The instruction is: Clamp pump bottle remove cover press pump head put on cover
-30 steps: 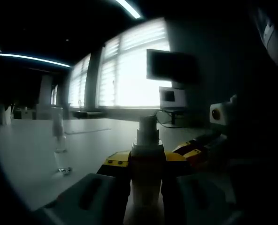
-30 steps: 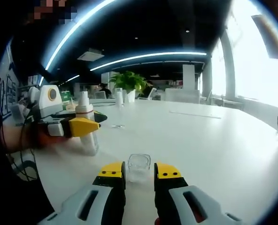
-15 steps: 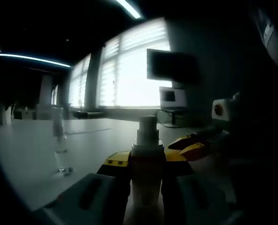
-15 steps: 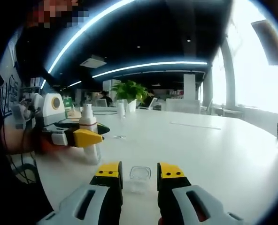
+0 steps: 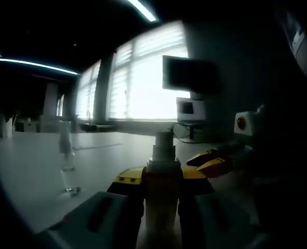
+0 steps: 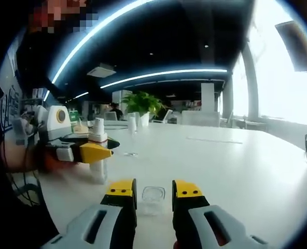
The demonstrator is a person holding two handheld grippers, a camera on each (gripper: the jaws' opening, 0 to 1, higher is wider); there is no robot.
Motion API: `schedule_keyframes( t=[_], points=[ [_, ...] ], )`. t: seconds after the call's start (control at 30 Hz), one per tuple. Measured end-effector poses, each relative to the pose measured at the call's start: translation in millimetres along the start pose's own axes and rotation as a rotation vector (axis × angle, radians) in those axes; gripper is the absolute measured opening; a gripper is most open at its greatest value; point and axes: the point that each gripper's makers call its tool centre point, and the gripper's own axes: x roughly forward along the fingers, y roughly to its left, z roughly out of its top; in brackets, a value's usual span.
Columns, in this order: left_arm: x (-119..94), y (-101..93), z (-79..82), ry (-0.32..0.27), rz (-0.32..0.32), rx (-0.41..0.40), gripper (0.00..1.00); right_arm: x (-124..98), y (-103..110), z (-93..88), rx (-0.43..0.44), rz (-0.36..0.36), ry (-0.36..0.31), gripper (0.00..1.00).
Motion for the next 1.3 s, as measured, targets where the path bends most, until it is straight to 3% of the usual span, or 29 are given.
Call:
schedule_keyframes(
  t=[1.3],
  points=[
    [-4.7,4.8,-0.9,0.014,0.021,0.016,0.15,-2.5,-5.4,2.5,-0.009,-0.017,-0.004,0.20]
  ],
)
